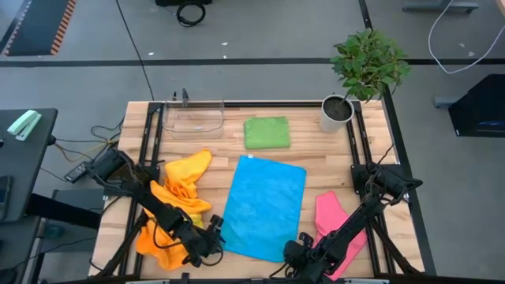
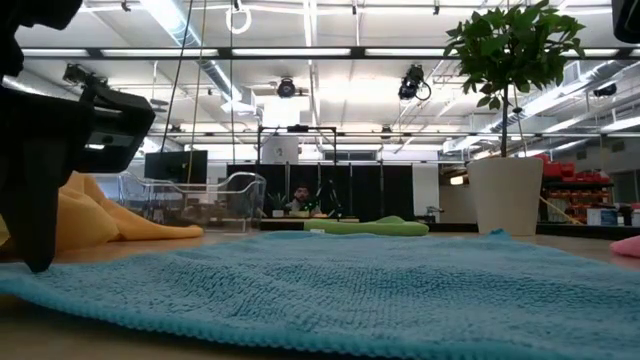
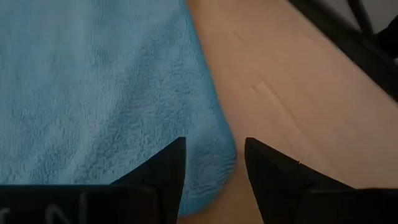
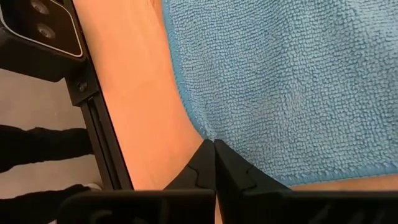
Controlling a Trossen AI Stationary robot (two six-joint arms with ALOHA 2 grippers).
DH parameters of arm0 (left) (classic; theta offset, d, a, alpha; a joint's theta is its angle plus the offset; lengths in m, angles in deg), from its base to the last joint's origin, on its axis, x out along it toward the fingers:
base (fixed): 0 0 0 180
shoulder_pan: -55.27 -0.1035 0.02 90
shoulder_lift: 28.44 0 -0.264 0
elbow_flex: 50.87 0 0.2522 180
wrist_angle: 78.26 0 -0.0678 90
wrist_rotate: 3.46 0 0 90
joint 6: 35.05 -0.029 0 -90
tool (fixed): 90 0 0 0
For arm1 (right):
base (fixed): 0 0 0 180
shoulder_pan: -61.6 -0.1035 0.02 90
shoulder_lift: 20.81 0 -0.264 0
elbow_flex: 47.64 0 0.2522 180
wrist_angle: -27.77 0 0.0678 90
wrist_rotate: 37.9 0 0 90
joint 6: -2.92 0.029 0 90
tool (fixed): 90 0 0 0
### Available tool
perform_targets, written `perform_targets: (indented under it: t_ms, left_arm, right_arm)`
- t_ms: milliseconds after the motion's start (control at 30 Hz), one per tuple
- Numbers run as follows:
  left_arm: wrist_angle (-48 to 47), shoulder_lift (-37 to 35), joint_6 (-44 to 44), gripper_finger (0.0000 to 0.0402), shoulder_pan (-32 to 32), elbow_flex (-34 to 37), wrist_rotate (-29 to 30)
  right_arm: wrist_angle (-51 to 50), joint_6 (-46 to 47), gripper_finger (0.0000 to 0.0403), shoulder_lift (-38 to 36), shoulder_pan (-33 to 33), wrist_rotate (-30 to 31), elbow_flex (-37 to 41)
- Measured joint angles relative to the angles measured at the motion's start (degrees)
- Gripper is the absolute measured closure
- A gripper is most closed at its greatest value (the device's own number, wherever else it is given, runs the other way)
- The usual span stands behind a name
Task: Fold microfiber towels
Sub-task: Fold the blue towel
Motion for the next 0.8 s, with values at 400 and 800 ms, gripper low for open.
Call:
perform_targets:
  t_ms: [400,800]
  left_arm:
    - [-0.5,-0.6,0.2,0.023,2.5,0.0,0.0]
    - [-4.2,-0.6,4.9,0.023,0.7,0.0,-0.5]
  right_arm:
    - [-0.3,-1.7,0.0401,0.0,0.0,-0.2,0.0]
    - [-0.6,-2.3,0.0402,-0.1,0.6,-0.2,0.0]
